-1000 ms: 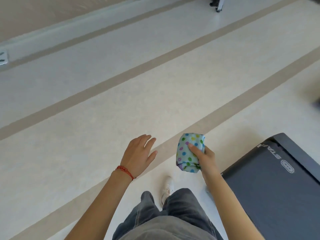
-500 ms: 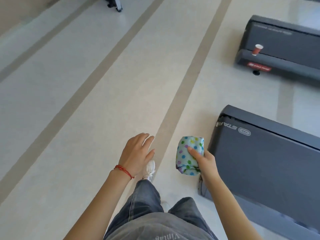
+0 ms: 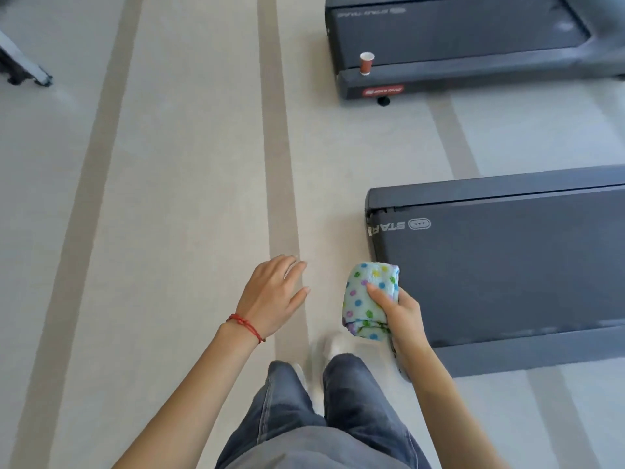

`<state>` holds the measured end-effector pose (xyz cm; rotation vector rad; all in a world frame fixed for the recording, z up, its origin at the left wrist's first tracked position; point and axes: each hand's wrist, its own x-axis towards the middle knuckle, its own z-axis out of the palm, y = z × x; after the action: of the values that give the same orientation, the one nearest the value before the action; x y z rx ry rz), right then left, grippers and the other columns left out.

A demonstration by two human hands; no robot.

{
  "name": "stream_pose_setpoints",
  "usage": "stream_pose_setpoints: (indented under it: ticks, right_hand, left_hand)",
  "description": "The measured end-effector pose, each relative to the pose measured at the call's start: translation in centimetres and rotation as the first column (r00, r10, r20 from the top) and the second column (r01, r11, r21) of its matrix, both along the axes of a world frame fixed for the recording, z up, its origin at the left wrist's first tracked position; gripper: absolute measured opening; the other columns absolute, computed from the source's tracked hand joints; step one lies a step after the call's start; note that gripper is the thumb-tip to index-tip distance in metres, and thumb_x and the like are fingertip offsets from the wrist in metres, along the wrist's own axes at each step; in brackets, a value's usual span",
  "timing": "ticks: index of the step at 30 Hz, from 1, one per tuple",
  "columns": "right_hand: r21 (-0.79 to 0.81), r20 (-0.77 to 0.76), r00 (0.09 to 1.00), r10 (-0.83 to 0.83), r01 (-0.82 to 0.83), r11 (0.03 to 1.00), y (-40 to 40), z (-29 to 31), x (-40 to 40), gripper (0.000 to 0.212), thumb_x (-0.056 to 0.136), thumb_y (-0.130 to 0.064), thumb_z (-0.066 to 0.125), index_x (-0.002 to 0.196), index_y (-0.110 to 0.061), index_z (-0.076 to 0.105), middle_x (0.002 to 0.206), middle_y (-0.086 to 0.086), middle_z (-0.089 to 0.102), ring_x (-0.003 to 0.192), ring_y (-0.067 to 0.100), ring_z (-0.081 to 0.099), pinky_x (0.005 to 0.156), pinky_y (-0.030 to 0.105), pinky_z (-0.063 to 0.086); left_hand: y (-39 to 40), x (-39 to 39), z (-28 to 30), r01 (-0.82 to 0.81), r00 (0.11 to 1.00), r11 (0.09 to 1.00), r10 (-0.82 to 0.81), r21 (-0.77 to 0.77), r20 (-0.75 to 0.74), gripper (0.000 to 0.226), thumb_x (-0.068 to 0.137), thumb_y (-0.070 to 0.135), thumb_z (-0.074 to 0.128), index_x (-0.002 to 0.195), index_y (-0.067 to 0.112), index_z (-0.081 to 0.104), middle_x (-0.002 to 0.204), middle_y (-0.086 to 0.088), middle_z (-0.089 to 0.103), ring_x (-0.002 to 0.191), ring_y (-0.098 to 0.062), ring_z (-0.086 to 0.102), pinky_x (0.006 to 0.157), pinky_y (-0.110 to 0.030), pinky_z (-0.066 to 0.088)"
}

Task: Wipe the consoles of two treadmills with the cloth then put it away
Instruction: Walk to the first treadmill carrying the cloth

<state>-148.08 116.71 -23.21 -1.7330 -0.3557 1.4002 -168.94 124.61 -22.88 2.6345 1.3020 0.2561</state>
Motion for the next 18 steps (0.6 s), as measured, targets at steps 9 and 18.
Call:
stream_pose_setpoints:
  ticks: [9, 18]
  right_hand:
    - [0.035, 0.000, 0.969, -0.246, 0.246, 0.969, 6.7, 0.1, 8.3, 0.024, 0.082, -0.028, 0.067, 0.101, -0.014, 0.061, 0.097, 0.010, 0.071, 0.083, 0.025, 0.070, 0.071, 0.037, 0.059]
    - [0.044, -0.022, 0.836, -0.548, 0.549, 0.835, 10.1, 1.3, 15.6, 0.024, 0.081, -0.026, 0.068, 0.100, -0.013, 0.061, 0.089, 0.006, 0.072, 0.073, 0.018, 0.072, 0.059, 0.028, 0.056]
  left_hand:
    - [11.1, 12.3, -0.5, 0.300, 0.953, 0.954, -0.301, -0.023, -0.032, 0.047, 0.085, 0.036, 0.040, 0.107, 0.004, 0.067, 0.106, -0.012, 0.066, 0.098, -0.028, 0.063, 0.082, -0.038, 0.051]
    - [19.1, 23.7, 0.9, 0.538, 0.843, 0.843, -0.537, 0.001, -0.028, 0.047, 0.085, 0.035, 0.040, 0.107, 0.004, 0.067, 0.106, -0.014, 0.066, 0.098, -0.030, 0.064, 0.081, -0.040, 0.052]
